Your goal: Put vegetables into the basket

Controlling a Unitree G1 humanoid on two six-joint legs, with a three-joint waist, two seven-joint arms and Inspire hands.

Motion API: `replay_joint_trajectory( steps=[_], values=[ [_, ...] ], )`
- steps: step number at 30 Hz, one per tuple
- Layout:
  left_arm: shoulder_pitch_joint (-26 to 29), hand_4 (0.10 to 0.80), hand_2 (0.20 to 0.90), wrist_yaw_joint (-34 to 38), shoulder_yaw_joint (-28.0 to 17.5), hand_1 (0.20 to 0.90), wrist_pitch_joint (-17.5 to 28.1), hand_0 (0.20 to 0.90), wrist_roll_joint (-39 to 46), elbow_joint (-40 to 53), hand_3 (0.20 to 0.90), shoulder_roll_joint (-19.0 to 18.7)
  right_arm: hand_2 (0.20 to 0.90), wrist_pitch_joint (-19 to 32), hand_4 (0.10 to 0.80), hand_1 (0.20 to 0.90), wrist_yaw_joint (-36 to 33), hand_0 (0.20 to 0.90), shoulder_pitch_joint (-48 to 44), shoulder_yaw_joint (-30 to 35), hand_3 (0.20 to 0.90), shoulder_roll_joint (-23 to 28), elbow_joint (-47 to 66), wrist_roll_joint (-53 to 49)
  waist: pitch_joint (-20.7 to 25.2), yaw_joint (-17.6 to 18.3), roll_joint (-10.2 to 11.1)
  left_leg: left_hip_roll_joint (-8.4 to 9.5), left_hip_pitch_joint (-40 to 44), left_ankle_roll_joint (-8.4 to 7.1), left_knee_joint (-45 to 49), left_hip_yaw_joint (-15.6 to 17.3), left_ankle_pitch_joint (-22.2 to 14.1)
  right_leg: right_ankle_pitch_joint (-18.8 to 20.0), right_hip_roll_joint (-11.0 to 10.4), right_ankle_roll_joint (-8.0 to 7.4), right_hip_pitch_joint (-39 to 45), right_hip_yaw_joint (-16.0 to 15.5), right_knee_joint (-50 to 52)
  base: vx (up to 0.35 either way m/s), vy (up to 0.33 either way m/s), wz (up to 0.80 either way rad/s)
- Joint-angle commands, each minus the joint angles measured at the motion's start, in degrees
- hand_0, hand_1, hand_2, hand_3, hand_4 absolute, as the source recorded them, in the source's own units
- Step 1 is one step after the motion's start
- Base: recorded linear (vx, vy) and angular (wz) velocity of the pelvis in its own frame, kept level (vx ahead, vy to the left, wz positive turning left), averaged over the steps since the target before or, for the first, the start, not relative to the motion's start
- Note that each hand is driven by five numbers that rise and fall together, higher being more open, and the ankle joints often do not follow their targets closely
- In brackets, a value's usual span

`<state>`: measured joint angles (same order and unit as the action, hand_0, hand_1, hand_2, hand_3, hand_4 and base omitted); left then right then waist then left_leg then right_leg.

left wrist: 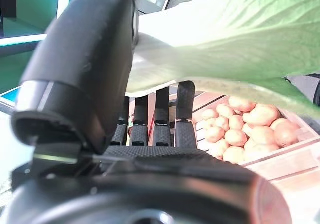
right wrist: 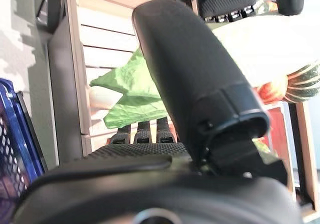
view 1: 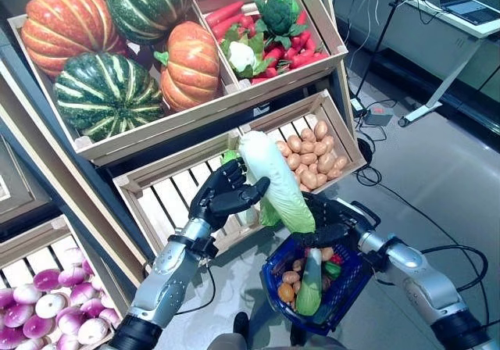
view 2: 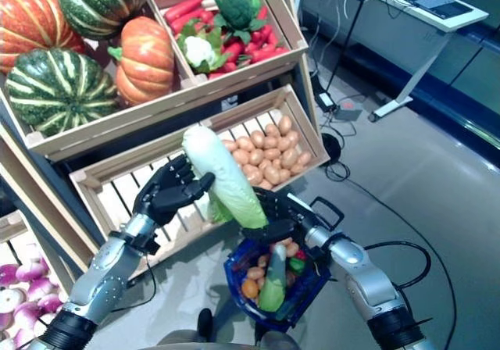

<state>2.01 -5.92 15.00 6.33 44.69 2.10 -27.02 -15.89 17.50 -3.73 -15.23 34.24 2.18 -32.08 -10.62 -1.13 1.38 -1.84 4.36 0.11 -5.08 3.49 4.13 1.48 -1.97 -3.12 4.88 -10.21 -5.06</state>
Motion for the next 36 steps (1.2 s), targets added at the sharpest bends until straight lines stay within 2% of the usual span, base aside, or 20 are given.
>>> replay_joint_trajectory(
  steps=[1,7,16,25,36],
  values=[
    [5.9,0.4,0.3,-3.2,1.7,0.3,5.7,0.3,2.3,3.0,0.3,0.4,0.9,0.6,0.8,0.9,7.5,0.9,-5.7,-4.8,0.9,1.0,2.5,-6.6,6.8,-0.8,2.0,0.61,0.6,-1.06,0.1,-0.6,-4.7,1.2,-3.9,-2.92,0.8,-1.8,0.1,0.038,-0.008,0.0],
    [5.7,0.4,0.3,-4.6,2.3,0.3,5.6,0.3,3.1,3.0,0.3,0.3,0.9,0.1,0.8,0.9,8.1,0.9,-6.3,-6.5,0.9,1.6,3.0,-7.0,7.3,-0.9,2.1,0.43,0.8,-1.12,0.1,-0.5,-4.8,1.1,-3.9,-2.95,0.9,-1.7,0.1,0.028,-0.009,0.0],
    [5.8,0.4,0.3,-6.8,3.7,0.3,4.3,0.3,3.6,3.8,0.3,0.2,0.9,-0.7,0.8,0.9,4.8,0.9,-7.0,-7.3,0.9,0.4,2.6,-10.7,7.6,-0.7,1.8,0.2,1.2,-1.17,0.1,-0.3,-4.8,0.9,-3.8,-2.96,1.1,-1.1,0.1,0.011,-0.003,0.0],
    [6.0,0.4,0.3,-8.4,6.3,0.3,3.0,0.3,1.1,4.6,0.3,-0.3,0.9,-0.2,0.8,0.9,-1.1,0.9,-7.7,-7.3,0.9,-1.5,2.6,-13.0,8.0,-0.5,1.5,0.05,1.7,-1.09,0.1,-0.3,-5.1,0.5,-3.6,-3.03,1.4,-0.4,0.1,0.0,0.0,0.0],
    [5.8,0.4,0.3,-8.7,6.2,0.3,1.3,0.3,0.4,5.4,0.3,-0.6,0.9,2.0,0.8,0.9,-7.3,0.9,-7.5,-4.9,0.9,-2.8,3.0,-13.3,7.7,-0.3,1.2,-0.11,1.6,-1.08,0.1,-0.1,-5.1,0.6,-3.4,-3.1,1.1,0.1,0.1,0.0,0.0,0.0]
  ],
)
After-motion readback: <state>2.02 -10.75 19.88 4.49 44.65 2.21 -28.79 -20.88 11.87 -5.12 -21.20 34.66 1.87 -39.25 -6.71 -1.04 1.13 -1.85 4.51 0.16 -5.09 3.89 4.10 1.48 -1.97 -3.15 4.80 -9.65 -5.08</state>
